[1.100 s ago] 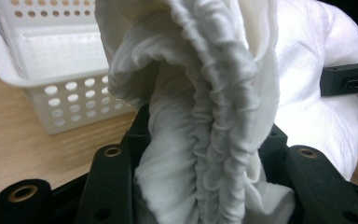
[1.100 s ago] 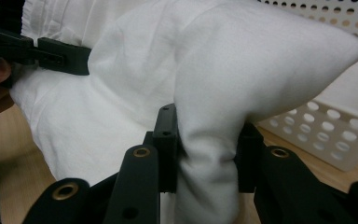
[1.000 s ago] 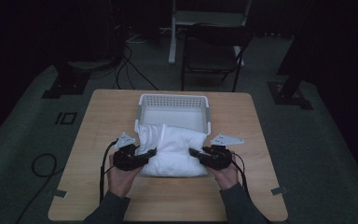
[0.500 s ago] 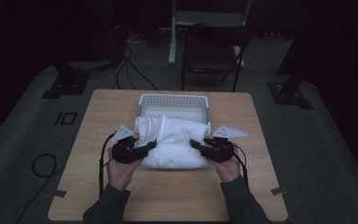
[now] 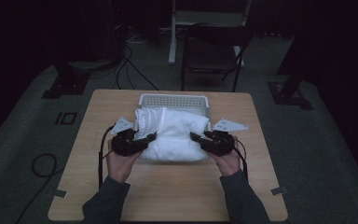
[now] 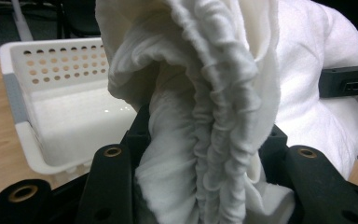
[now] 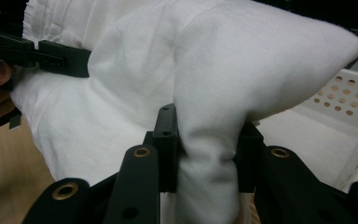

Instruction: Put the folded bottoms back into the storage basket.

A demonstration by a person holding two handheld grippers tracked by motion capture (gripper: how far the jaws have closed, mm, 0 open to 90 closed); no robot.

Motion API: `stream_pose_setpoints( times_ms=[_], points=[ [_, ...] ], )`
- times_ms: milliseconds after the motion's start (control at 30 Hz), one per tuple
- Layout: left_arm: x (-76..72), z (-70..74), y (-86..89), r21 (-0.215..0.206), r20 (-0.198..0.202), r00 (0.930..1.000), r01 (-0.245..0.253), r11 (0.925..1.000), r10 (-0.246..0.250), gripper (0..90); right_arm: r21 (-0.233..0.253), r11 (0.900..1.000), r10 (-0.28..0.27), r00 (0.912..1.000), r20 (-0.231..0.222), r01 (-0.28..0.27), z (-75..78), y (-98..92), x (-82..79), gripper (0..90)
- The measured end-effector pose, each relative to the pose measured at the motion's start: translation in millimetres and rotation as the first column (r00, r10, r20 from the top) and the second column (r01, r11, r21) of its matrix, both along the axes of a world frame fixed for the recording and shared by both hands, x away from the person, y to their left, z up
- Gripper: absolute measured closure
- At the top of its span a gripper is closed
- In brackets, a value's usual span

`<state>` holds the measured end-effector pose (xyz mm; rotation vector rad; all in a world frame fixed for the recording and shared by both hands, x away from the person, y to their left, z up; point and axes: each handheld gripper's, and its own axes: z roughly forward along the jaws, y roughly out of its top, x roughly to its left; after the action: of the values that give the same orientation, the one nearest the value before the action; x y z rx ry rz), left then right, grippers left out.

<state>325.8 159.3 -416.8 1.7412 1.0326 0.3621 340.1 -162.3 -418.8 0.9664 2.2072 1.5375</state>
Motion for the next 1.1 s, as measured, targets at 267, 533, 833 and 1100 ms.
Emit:
stream_pose_setpoints(
  times_ms=[267, 533, 833, 1100],
  points=[
    [11.3, 7.7, 1.4, -0.019, 0.008, 0.9999, -0.006, 0.9998, 0.006, 53.7, 0.002, 1.000, -0.019, 0.9996, 0.018, 0.019, 10.5, 2.4, 8.6, 69.9],
    [24.3, 10.1, -0.6, -0.035, -0.004, 0.9997, -0.023, 0.9991, 0.022, 53.7, 0.006, 0.999, -0.040, 0.9991, 0.009, 0.040, 14.8, 2.8, 20.7, 69.9],
    [34.4, 11.1, -1.8, -0.042, -0.009, 0.9987, -0.050, 0.9979, 0.050, 53.6, 0.004, 0.998, -0.065, 0.9979, -0.001, 0.065, 17.3, 5.4, 33.1, 69.8],
    [42.6, 10.5, -3.5, -0.038, -0.017, 0.9974, -0.070, 0.9968, 0.070, 53.6, -0.004, 0.996, -0.089, 0.9960, -0.006, 0.089, 16.2, 8.2, 42.5, 69.8]
  ],
)
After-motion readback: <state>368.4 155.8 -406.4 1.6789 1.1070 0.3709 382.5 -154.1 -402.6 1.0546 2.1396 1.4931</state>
